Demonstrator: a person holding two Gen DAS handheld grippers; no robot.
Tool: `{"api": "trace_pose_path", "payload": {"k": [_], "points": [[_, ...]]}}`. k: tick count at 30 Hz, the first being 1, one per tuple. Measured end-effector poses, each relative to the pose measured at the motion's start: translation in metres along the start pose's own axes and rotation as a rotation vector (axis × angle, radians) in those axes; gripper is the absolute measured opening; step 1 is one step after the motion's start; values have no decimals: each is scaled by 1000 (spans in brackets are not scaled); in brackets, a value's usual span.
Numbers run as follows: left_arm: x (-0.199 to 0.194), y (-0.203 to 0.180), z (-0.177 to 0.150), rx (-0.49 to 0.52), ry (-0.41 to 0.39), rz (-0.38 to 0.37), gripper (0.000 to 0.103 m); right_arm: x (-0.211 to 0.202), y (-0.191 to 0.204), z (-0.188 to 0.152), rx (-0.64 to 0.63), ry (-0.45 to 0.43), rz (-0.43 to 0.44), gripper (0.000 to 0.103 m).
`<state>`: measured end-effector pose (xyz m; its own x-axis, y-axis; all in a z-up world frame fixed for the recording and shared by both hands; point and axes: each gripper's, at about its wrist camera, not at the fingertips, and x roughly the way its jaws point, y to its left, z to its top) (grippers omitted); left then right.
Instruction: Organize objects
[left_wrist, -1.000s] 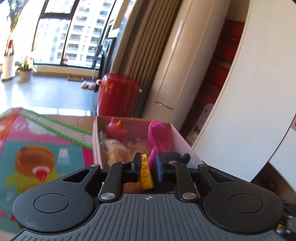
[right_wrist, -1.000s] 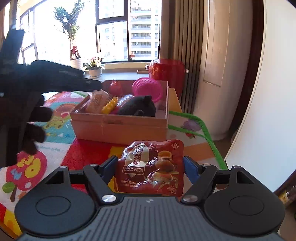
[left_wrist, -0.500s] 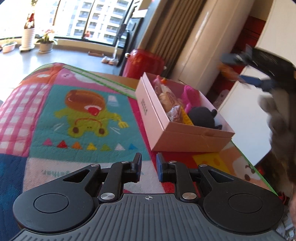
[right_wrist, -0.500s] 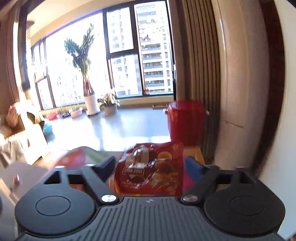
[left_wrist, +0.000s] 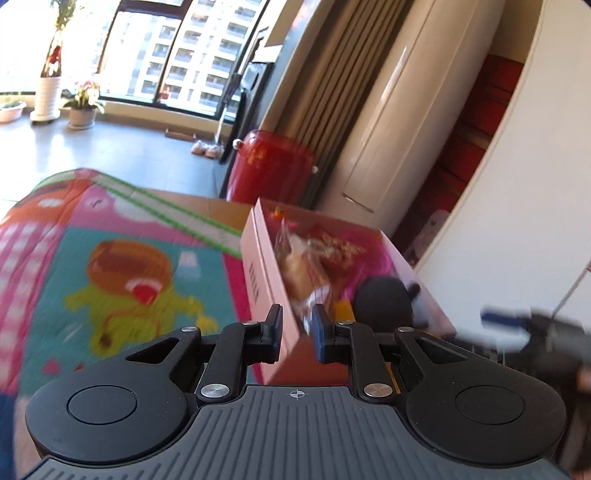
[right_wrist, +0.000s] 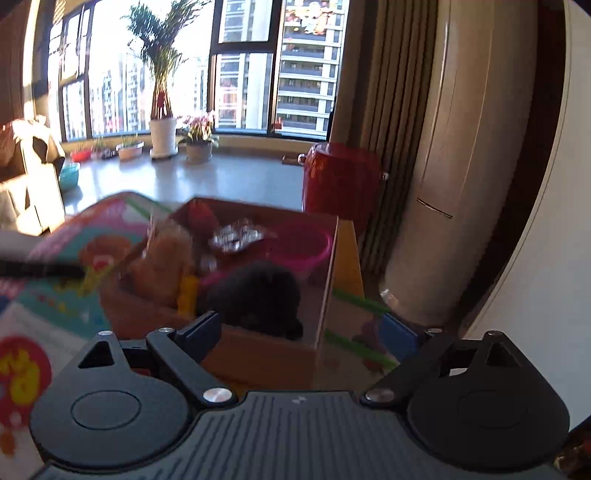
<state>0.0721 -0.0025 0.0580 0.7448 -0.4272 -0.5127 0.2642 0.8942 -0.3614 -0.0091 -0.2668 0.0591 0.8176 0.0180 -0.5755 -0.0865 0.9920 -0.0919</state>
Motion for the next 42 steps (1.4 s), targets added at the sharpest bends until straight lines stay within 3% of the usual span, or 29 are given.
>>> {"api": "trace_pose_path", "payload": {"k": [3,5,7,9,14,18,23,28,31,34,37,42], "points": [[29,-7,6,40,50,69,19,13,2,-10,-11,54,-4,76],[42,-7,5,71,80,125,35,23,3,-11,-3,74,-17,75],[43,-1,3,69,82,154,60,32,5,-13,6,80,-22,74],[41,12,3,42,80,179,77,39,12,-7,20,83,22,74],[42,60,18,-6,-7,351,98,70,55,18,-24,43,53,74],[43,94,30,-60,-8,380,99,91,87,38,-55,20,64,74],[34,94,32,-47,-14,381,98,89,100,35,-83,4,61,76],[-3,70,29,-6,-141,378,98,65,85,21,-10,29,83,101],[-38,47,14,37,-202,344,98,49,78,7,19,68,80,103],[-56,26,-17,83,-144,271,98,35,76,-15,37,128,74,103],[-57,11,-53,97,-53,264,98,35,74,-32,55,198,61,103],[-46,-4,-84,85,9,303,98,28,71,-48,95,153,53,103]]}}
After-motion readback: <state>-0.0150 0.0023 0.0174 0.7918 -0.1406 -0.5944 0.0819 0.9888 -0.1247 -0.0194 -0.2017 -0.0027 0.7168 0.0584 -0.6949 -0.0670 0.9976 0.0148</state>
